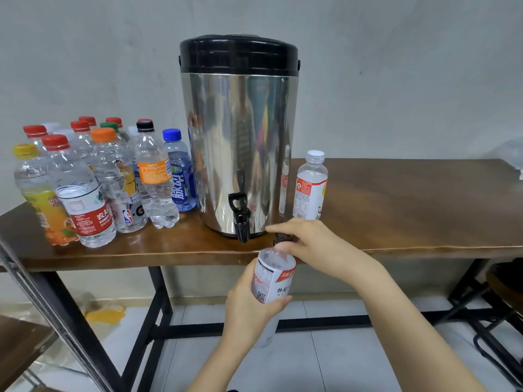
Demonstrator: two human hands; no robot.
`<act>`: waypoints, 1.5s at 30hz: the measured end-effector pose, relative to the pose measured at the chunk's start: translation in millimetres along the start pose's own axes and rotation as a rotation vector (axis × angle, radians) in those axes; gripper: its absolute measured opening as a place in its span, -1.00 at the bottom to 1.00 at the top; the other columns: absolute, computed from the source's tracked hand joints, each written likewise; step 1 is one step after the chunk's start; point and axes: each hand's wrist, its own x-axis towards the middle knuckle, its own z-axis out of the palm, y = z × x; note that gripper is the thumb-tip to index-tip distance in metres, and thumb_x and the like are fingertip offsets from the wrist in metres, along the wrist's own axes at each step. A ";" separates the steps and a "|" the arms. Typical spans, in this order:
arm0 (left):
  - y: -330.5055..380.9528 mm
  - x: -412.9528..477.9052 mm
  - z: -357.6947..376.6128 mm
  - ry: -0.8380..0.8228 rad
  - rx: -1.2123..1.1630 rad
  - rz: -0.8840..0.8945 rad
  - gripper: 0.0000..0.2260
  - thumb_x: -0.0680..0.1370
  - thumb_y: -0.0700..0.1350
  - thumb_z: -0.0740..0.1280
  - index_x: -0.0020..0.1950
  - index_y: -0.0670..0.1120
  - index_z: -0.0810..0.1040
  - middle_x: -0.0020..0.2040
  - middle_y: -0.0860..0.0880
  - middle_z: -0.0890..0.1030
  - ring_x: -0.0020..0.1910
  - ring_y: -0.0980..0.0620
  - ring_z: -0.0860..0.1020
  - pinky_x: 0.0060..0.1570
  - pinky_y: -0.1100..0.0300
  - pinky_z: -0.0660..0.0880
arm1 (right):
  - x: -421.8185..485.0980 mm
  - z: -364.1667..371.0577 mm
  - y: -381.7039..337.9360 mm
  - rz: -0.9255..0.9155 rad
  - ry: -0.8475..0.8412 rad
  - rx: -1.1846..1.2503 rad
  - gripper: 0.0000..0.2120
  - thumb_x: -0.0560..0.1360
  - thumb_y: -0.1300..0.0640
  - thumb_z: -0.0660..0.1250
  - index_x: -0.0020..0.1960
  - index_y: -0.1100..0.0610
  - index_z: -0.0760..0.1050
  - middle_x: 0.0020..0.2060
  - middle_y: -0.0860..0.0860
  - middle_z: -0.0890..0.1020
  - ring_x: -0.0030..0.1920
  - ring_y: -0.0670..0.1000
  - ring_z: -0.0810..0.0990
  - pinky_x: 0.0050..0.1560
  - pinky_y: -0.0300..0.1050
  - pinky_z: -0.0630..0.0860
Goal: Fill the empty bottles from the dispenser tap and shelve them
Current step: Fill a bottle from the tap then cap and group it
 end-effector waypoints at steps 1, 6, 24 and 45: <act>0.0 0.3 0.8 0.000 0.005 -0.001 -0.34 0.29 -0.04 0.64 0.25 0.31 0.40 0.06 0.31 0.61 0.06 0.32 0.56 -0.08 0.44 0.49 | -0.2 2.0 0.9 0.035 0.049 0.026 -0.56 0.52 -0.11 0.36 0.36 -0.02 0.48 0.05 -0.03 0.55 0.00 -0.09 0.47 0.10 -0.13 0.48; -1.9 -0.2 0.0 0.006 0.034 0.001 -0.37 0.29 -0.04 0.63 0.23 0.29 0.41 0.03 0.28 0.62 0.02 0.32 0.57 -0.11 0.49 0.47 | 4.8 13.9 1.5 0.081 0.210 0.022 -0.69 0.44 -0.13 0.45 0.02 0.08 0.58 -0.24 -0.13 0.48 -0.22 -0.12 0.44 -0.21 -0.22 0.38; -23.2 -5.5 -12.2 -0.045 -0.078 -0.116 -0.41 0.28 -0.13 0.60 0.23 0.16 0.50 0.03 0.19 0.66 -0.01 0.20 0.62 -0.08 0.31 0.55 | 16.8 31.0 5.5 0.069 0.081 0.212 -0.69 0.42 -0.08 0.48 0.14 -0.12 0.54 0.07 -0.11 0.58 -0.04 -0.14 0.58 0.05 -0.20 0.53; -44.4 -9.5 -26.1 0.066 0.036 -0.151 -0.30 0.27 -0.05 0.65 0.24 0.29 0.35 0.11 0.31 0.54 0.03 0.36 0.52 -0.06 0.31 0.48 | 47.3 45.1 65.4 0.270 0.315 -0.080 -0.78 0.55 0.22 0.38 0.19 0.19 0.58 0.14 0.14 0.57 0.16 0.15 0.50 0.15 -0.08 0.44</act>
